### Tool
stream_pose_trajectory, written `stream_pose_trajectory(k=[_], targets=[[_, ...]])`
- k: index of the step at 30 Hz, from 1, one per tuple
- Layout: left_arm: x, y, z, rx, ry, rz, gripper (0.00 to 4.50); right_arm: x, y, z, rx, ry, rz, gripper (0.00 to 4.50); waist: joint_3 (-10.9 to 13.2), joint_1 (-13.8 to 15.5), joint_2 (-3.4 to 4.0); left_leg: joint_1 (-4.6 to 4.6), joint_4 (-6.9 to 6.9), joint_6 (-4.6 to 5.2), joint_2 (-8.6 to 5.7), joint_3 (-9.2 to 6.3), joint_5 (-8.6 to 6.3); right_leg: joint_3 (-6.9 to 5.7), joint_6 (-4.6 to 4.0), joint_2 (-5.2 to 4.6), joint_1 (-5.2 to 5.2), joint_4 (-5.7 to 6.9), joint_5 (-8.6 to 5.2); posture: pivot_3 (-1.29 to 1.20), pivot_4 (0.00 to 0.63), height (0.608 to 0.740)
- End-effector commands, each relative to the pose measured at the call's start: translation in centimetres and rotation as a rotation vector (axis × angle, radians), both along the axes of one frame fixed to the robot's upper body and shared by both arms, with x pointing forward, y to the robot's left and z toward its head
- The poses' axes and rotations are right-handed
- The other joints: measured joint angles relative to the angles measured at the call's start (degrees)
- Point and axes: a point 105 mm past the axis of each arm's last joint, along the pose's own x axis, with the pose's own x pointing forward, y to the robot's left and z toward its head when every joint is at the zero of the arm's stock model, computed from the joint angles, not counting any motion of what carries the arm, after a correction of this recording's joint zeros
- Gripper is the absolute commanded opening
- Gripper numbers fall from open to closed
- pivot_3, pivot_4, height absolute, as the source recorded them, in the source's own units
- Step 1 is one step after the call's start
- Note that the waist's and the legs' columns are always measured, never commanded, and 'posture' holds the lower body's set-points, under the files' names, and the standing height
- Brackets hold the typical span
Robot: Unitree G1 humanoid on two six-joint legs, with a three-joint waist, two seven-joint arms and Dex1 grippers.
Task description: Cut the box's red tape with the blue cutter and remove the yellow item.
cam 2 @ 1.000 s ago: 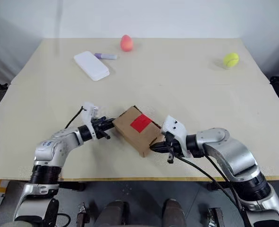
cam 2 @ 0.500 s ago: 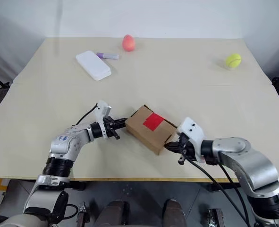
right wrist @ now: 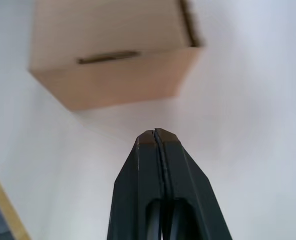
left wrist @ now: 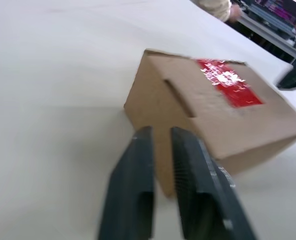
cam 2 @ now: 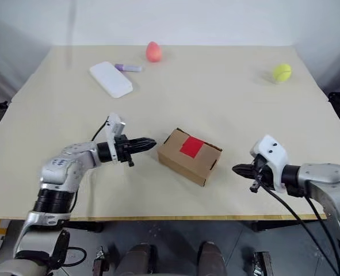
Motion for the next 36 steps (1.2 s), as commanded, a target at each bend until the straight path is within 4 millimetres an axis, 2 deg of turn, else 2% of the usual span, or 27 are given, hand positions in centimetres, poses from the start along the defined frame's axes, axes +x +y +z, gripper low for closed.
stream_pose_trajectory(k=[1,4,6,9,10,11,12,14,17,22,25,27,30,36], targets=[[-2.3,2.4,3.6,-0.028,-0.056,0.015,1.62,1.3,-0.5,3.1,0.046,-0.127,0.016,1.18,0.02,-0.50,0.00,0.00,-0.01,0.00,0.01,0.00,0.00,0.01,0.00,0.00,-0.02,0.03,0.00,0.00,0.150,0.740],[-3.9,5.0,5.0,-0.035,-0.071,0.083,2.50,2.3,-0.4,3.8,0.076,-0.171,0.044,2.17,0.09,-1.06,-0.05,0.00,0.01,-0.01,0.03,-0.02,0.00,0.01,0.00,0.00,-0.02,0.06,0.00,0.00,0.150,0.740],[-4.8,6.6,5.3,-0.034,-0.071,0.129,3.10,2.7,-0.2,3.9,0.083,-0.180,0.072,2.88,0.09,-1.09,-0.06,0.02,-0.03,-0.01,0.03,-0.01,0.00,0.01,0.00,0.00,-0.01,0.03,0.00,0.00,0.150,0.740],[-5.9,10.2,4.7,0.017,-0.114,0.250,4.00,3.4,0.4,4.2,0.113,-0.198,0.114,3.92,0.13,-1.12,-0.03,0.02,-0.06,-0.02,0.03,0.01,-0.02,0.01,0.00,-0.01,-0.03,0.00,0.00,0.00,0.150,0.740],[-6.5,12.1,4.5,0.035,-0.154,0.321,4.33,3.8,0.8,4.2,0.120,-0.199,0.131,4.25,0.14,-1.19,-0.03,0.02,-0.06,-0.02,0.03,0.05,-0.03,0.01,0.00,-0.02,-0.03,-0.01,0.00,0.00,0.150,0.740],[-6.9,13.3,4.4,0.049,-0.182,0.365,4.49,4.1,1.0,4.2,0.123,-0.199,0.143,4.47,0.14,-1.50,-0.03,0.02,-0.06,-0.02,0.03,0.06,-0.03,0.00,-0.01,-0.02,-0.04,-0.04,0.00,0.00,0.150,0.740],[-7.8,14.6,4.2,0.044,-0.182,0.400,4.49,4.4,1.2,4.2,0.120,-0.200,0.158,4.47,0.16,-1.48,-0.04,0.03,-0.06,-0.02,0.04,0.11,-0.03,0.02,-0.01,-0.02,-0.06,-0.03,0.00,0.00,0.150,0.740],[-8.9,15.7,3.9,0.033,-0.174,0.419,4.49,4.8,1.3,4.1,0.115,-0.201,0.173,4.47,0.20,-1.45,-0.09,0.01,-0.06,-0.03,0.06,0.10,-0.04,0.00,-0.03,-0.01,-0.08,-0.02,0.00,0.00,0.150,0.740],[-11.6,18.9,2.1,0.115,-0.211,0.500,4.49,5.6,1.7,4.6,0.137,-0.217,0.180,4.47,0.21,-1.21,-0.08,0.01,-0.05,0.00,0.07,0.12,-0.08,0.01,-0.03,-0.02,-0.06,-0.10,0.00,0.00,0.150,0.740],[-13.6,20.8,1.0,0.166,-0.218,0.512,4.49,6.3,1.8,5.1,0.152,-0.251,0.194,4.47,0.23,-0.70,-0.11,-0.01,-0.04,0.04,0.07,0.15,-0.14,-0.01,-0.04,-0.02,-0.07,-0.27,-0.01,0.00,0.150,0.740],[-14.1,21.6,0.5,0.220,-0.202,0.503,4.49,6.2,2.1,5.5,0.168,-0.273,0.212,4.47,0.23,-0.90,-0.11,-0.01,-0.02,0.06,0.07,0.16,-0.17,0.00,-0.04,-0.02,-0.06,-0.27,0.00,0.00,0.150,0.740],[-13.9,21.9,0.3,0.239,-0.201,0.493,4.49,6.1,2.3,5.7,0.183,-0.284,0.227,4.47,0.23,-1.06,-0.10,-0.01,-0.05,0.06,0.08,0.16,-0.17,-0.01,-0.04,-0.02,-0.08,-0.21,0.00,0.00,0.150,0.740],[-12.2,21.3,0.1,0.239,-0.222,0.456,4.49,5.4,2.7,6.0,0.197,-0.303,0.263,4.47,0.24,-1.04,-0.09,-0.01,-0.06,0.06,0.08,0.19,-0.17,-0.01,-0.04,-0.02,-0.09,-0.13,0.00,0.00,0.150,0.740],[-6.9,18.6,-2.1,0.223,-0.191,0.356,4.49,5.0,3.4,6.1,0.221,-0.326,0.269,4.47,0.24,-0.96,-0.09,0.00,0.00,0.06,0.09,0.20,-0.17,-0.07,-0.03,-0.02,-0.10,0.01,0.00,0.00,0.150,0.740]])
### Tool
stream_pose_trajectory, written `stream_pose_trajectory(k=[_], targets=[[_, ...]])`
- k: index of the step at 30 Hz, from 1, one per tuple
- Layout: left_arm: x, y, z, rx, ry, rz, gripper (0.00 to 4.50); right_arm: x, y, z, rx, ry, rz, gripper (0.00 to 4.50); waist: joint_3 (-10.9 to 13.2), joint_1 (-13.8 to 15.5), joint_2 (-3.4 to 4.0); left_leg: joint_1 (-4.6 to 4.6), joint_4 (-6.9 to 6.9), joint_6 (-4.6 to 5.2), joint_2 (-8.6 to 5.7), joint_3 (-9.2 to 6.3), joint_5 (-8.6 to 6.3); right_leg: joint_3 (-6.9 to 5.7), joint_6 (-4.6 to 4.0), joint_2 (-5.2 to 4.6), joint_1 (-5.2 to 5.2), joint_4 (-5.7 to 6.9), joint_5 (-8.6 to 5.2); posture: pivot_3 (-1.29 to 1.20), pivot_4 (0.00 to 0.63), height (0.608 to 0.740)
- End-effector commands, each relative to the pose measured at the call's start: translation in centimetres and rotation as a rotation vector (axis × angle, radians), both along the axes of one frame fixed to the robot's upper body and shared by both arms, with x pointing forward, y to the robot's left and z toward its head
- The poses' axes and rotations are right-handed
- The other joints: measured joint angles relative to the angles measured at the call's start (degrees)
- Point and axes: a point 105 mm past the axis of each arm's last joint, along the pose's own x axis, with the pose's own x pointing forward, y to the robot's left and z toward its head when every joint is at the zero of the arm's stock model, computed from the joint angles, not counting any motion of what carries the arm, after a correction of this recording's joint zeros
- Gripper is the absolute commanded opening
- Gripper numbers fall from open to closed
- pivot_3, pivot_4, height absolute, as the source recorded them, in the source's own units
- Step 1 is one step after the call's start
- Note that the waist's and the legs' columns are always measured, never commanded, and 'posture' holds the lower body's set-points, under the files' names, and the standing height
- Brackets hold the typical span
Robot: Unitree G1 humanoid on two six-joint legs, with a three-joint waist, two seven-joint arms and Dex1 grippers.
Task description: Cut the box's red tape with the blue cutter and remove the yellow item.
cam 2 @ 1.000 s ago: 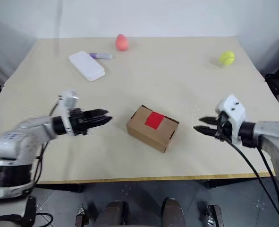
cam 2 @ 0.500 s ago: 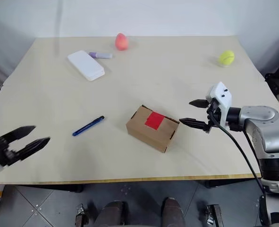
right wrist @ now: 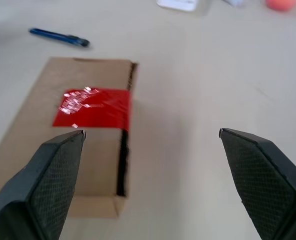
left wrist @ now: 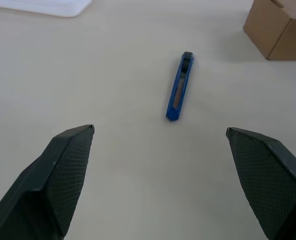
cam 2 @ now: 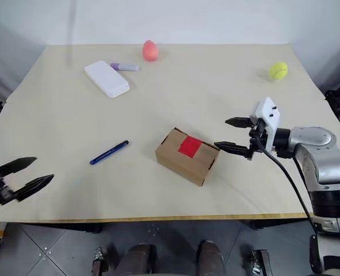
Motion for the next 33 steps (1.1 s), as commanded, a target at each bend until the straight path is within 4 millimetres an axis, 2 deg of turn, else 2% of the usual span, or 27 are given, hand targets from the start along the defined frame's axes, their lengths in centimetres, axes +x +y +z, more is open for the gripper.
stream_pose_trajectory(k=[1,6,13,16,28,33], targets=[[2.2,-1.5,-1.1,0.035,0.016,-0.067,4.49,-0.4,0.1,1.3,0.027,-0.065,-0.007,4.47,0.00,-0.14,0.00,0.00,0.01,0.00,0.00,0.01,0.00,-0.01,0.00,0.00,-0.01,0.03,0.00,0.00,0.150,0.740],[5.6,-4.1,-2.5,0.051,0.033,-0.182,4.49,-1.2,-0.2,0.9,0.031,-0.061,-0.036,4.47,0.00,-0.29,-0.01,0.02,-0.03,-0.01,0.03,0.15,-0.01,-0.23,0.01,-0.06,-0.13,0.15,0.01,0.00,0.150,0.740],[8.0,-5.1,-5.2,0.177,0.124,-0.238,4.49,-2.3,-0.8,0.7,0.031,-0.060,-0.094,4.47,0.00,-0.14,0.00,0.12,0.02,-0.02,0.06,0.29,-0.01,-0.53,-0.02,-0.18,-0.11,0.24,0.02,0.00,0.150,0.740],[7.8,-5.0,-6.4,0.222,0.175,-0.263,3.90,-2.7,-1.3,0.7,0.025,-0.060,-0.124,4.50,0.00,-0.07,0.00,0.16,0.10,-0.01,0.06,0.30,-0.01,-0.53,-0.04,-0.19,-0.03,0.25,0.03,0.00,0.150,0.740],[7.7,-5.5,-6.5,0.210,0.180,-0.308,0.45,-2.6,-1.2,0.9,0.006,-0.066,-0.123,4.50,-0.01,-0.13,0.01,0.29,0.12,0.00,0.08,0.34,-0.02,-0.52,-0.05,-0.21,0.02,0.33,0.04,0.00,0.150,0.740],[7.4,-5.4,-6.2,0.221,0.164,-0.317,0.43,-2.4,-0.5,1.5,-0.011,-0.085,-0.087,4.50,-0.01,-0.13,0.00,0.29,0.12,0.01,0.08,0.34,-0.02,-0.52,-0.05,-0.21,0.02,0.33,0.04,0.00,0.150,0.740]])
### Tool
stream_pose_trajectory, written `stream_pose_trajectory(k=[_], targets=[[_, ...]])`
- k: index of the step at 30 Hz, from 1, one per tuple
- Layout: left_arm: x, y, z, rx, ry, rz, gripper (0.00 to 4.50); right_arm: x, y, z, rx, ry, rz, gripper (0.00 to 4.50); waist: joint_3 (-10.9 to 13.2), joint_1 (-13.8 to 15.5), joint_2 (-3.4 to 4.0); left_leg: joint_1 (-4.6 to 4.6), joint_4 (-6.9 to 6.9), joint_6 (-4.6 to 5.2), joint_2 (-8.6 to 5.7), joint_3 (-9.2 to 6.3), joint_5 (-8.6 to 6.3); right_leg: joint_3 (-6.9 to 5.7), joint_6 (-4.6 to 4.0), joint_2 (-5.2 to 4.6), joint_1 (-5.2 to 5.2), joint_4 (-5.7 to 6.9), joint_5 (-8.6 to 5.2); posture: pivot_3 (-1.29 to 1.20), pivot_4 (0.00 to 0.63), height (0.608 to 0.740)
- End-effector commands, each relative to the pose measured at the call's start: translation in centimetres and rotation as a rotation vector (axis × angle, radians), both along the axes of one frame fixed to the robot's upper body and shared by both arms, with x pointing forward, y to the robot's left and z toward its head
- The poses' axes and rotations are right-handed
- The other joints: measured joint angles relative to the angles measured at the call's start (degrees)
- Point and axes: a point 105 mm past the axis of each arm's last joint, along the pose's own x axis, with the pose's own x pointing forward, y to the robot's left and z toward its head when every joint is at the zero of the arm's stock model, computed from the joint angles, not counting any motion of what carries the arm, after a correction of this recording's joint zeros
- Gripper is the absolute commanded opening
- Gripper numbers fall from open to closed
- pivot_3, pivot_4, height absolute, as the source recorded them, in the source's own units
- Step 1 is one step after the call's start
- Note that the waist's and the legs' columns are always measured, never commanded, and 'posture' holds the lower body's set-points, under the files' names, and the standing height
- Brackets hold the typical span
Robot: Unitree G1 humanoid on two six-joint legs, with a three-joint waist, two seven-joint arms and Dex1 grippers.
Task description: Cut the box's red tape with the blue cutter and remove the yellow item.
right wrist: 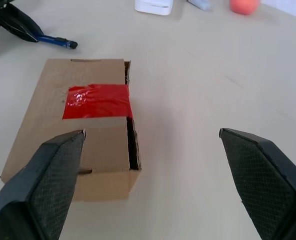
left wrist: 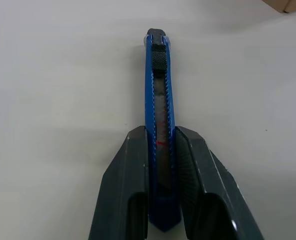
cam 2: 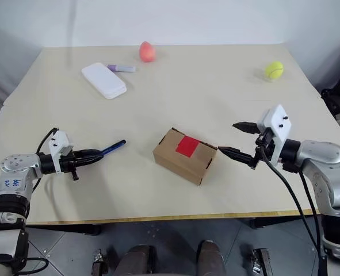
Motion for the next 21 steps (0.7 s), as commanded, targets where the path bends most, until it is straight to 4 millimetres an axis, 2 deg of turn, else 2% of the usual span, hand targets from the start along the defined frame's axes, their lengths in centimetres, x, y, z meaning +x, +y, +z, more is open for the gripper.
stream_pose_trajectory(k=[1,4,6,10,11,14,18,19,21], targets=[[-1.3,0.1,-2.0,0.041,0.080,-0.030,0.43,-0.1,0.5,1.3,-0.031,-0.046,0.034,4.50,0.00,-0.05,0.00,0.00,-0.01,0.00,0.00,0.00,0.00,0.00,0.00,0.00,0.00,0.00,0.00,0.00,0.150,0.740],[-1.8,0.5,-1.5,0.068,0.056,-0.048,0.43,-0.2,2.0,2.0,-0.050,-0.065,0.082,4.50,0.00,-0.29,0.00,0.02,-0.04,0.00,0.02,0.02,0.00,0.00,0.00,0.00,-0.01,0.00,0.00,0.00,0.150,0.740],[-2.7,0.6,-1.0,0.077,0.050,-0.076,0.43,-0.4,3.8,2.4,-0.063,-0.059,0.124,4.50,0.00,-0.52,0.00,0.02,-0.05,0.00,0.04,0.06,0.00,0.00,-0.01,0.00,-0.05,0.01,0.01,0.00,0.150,0.740],[-4.9,0.3,-0.3,0.105,0.060,-0.152,0.43,-1.1,7.2,1.8,-0.132,0.019,0.202,4.50,0.01,-1.54,0.00,0.02,-0.12,-0.03,0.11,0.06,-0.02,-0.04,-0.03,0.00,-0.10,0.05,0.02,0.00,0.150,0.740],[-5.7,0.1,-0.2,0.110,0.070,-0.181,0.43,-1.7,8.4,1.6,-0.151,0.028,0.248,4.09,0.01,-1.55,0.01,0.02,-0.13,-0.03,0.12,0.06,-0.02,-0.04,-0.03,0.00,-0.10,0.05,0.02,0.00,0.150,0.740],[-7.2,-0.6,0.0,0.124,0.084,-0.240,0.43,-2.7,11.1,1.8,-0.164,0.010,0.353,3.24,0.02,-1.53,0.02,0.01,-0.12,-0.04,0.14,0.07,-0.08,-0.06,-0.04,0.00,-0.13,0.04,0.02,0.00,0.150,0.740],[-8.3,-1.3,0.5,0.137,0.093,-0.282,0.43,-3.5,13.8,2.3,-0.159,-0.021,0.446,1.80,0.03,-1.50,0.03,-0.03,-0.07,-0.03,0.15,0.06,-0.10,-0.06,-0.05,0.01,-0.14,0.03,0.02,0.00,0.150,0.740],[-8.4,-1.5,0.5,0.152,0.091,-0.295,0.43,-3.6,14.5,2.1,-0.183,-0.018,0.470,1.43,0.03,-1.46,0.03,-0.04,-0.07,-0.02,0.15,0.07,-0.12,-0.07,-0.05,0.01,-0.14,0.03,0.02,0.00,0.150,0.740],[-8.9,-2.1,0.4,0.195,0.081,-0.330,0.43,-4.2,16.8,-0.2,-0.332,-0.040,0.583,0.75,0.03,-1.54,0.03,-0.05,-0.06,-0.01,0.16,0.06,-0.14,-0.07,-0.05,0.00,-0.16,0.03,0.02,0.00,0.150,0.740]])
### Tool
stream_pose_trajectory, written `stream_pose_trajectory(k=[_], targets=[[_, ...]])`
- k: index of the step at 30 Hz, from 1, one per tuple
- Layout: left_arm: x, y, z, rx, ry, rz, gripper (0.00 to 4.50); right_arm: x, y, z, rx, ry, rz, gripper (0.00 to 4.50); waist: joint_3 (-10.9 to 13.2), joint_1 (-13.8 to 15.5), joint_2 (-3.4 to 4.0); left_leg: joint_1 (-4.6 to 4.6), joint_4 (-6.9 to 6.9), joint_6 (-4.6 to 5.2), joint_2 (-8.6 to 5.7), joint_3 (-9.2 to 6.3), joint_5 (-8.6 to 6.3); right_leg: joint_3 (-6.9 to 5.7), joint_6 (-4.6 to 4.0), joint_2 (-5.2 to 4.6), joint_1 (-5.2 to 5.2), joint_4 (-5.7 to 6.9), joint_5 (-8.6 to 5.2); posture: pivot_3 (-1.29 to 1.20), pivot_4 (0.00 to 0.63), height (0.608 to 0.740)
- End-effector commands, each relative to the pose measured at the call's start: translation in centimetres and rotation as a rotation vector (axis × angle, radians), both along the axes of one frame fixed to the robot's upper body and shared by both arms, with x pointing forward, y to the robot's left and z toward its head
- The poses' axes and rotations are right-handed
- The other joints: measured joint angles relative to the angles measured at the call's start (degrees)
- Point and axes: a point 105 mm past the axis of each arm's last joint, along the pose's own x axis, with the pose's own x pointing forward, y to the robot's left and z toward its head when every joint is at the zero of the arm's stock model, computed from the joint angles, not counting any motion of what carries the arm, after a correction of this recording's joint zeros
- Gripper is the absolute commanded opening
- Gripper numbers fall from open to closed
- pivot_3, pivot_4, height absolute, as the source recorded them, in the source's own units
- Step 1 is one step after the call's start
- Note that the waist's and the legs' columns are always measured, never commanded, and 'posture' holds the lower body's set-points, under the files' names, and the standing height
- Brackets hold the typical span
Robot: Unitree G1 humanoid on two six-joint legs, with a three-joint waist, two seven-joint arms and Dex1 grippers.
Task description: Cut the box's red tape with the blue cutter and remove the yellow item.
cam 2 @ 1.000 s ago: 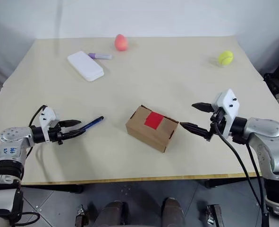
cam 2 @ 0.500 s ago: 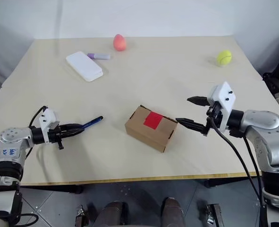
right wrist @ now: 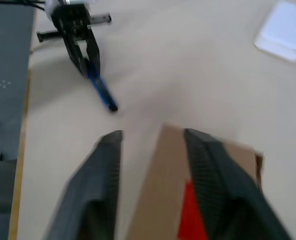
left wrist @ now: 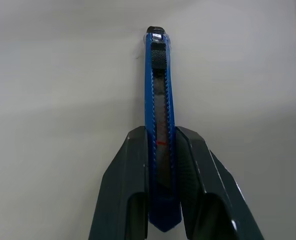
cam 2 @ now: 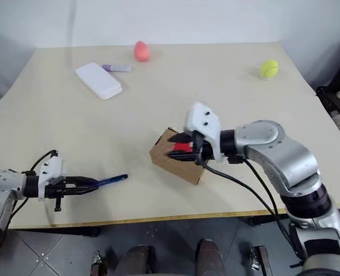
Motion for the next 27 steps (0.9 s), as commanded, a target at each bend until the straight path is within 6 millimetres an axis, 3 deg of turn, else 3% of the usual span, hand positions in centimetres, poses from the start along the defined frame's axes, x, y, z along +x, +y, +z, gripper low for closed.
stream_pose_trajectory(k=[1,2,12,27], targets=[[-0.7,-1.1,0.8,0.050,-0.039,-0.076,0.43,-1.5,3.0,-2.8,-0.186,-0.079,0.173,0.41,0.00,-0.06,0.00,0.00,-0.01,0.00,0.00,0.00,0.00,0.00,0.00,0.00,-0.01,0.01,0.00,0.00,0.150,0.740],[-0.8,-1.3,0.8,0.048,-0.043,-0.079,0.43,-1.7,3.5,-3.4,-0.221,-0.091,0.199,0.03,0.00,-0.08,0.01,0.00,-0.01,0.00,0.00,0.00,-0.01,0.00,-0.01,0.00,-0.04,0.02,0.00,0.00,0.150,0.740],[-2.3,-2.1,0.0,0.062,-0.046,-0.090,0.43,-0.8,8.0,-8.3,-0.315,-0.173,0.290,0.03,0.00,-0.20,0.00,-0.08,0.01,-0.01,0.03,0.03,-0.07,-0.10,-0.01,0.01,-0.15,0.10,0.00,0.00,0.150,0.740],[-2.5,-2.5,-0.9,0.054,-0.046,-0.084,0.43,-1.4,10.2,-10.9,-0.327,-0.144,0.377,0.03,0.00,-0.18,0.00,-0.05,0.02,-0.03,0.06,0.04,-0.08,-0.15,-0.01,0.00,-0.16,0.15,0.00,0.00,0.150,0.740]])
